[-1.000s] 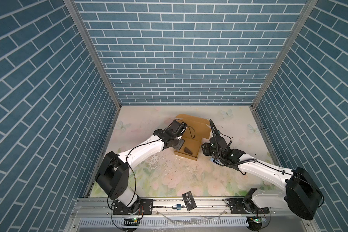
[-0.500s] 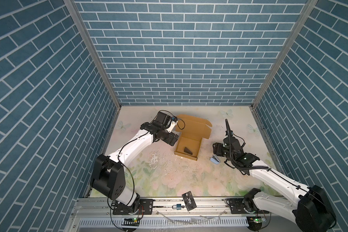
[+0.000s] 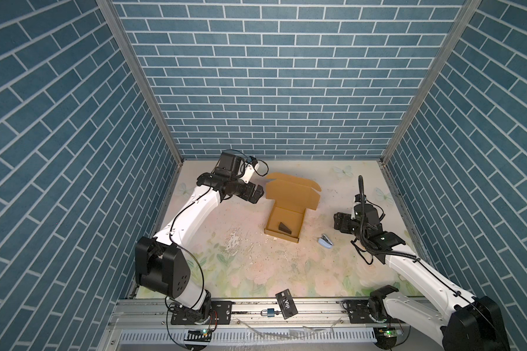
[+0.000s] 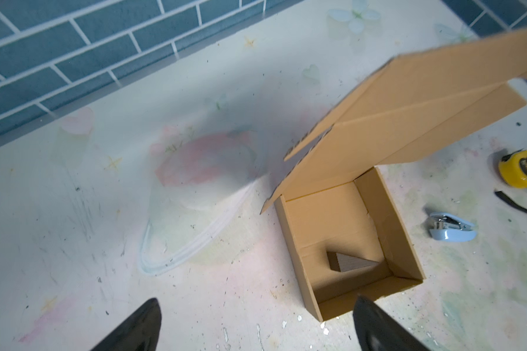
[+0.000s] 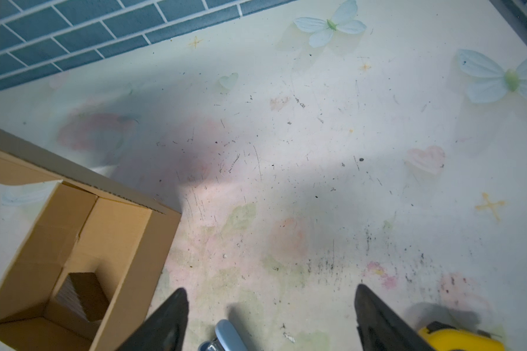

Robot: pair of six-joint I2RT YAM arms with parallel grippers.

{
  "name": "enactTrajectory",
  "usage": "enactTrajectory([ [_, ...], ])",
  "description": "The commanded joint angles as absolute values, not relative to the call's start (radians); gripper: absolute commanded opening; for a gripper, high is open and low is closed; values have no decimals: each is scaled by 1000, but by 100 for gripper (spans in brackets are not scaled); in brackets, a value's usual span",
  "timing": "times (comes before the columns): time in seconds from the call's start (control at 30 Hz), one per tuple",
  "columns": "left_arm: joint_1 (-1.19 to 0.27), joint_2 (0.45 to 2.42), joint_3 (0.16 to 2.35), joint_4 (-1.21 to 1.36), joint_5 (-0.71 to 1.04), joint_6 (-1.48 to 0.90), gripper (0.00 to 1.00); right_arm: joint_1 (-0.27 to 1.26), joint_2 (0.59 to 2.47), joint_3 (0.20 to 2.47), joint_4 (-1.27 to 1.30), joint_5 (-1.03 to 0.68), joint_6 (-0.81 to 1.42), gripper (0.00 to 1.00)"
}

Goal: Fold the paper box

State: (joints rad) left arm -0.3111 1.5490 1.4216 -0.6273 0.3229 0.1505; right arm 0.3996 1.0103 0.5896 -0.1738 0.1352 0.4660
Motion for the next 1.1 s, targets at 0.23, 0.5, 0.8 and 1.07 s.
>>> enactTrajectory([
  [0.23,-236,1595,1398,-323,481,152,100,308,1084,680,-237,94,505,99],
  [0.5,-230,1684,1405,-238,564,328,99,228,1195,778,-200,-74,403,98],
  [0.8,-248,1786,1442,-210,679,409,93,199,1346,894,-155,-283,391,92],
  [1.07,-265,1829,1450,-215,748,408,77,205,1443,946,-159,-393,392,81],
])
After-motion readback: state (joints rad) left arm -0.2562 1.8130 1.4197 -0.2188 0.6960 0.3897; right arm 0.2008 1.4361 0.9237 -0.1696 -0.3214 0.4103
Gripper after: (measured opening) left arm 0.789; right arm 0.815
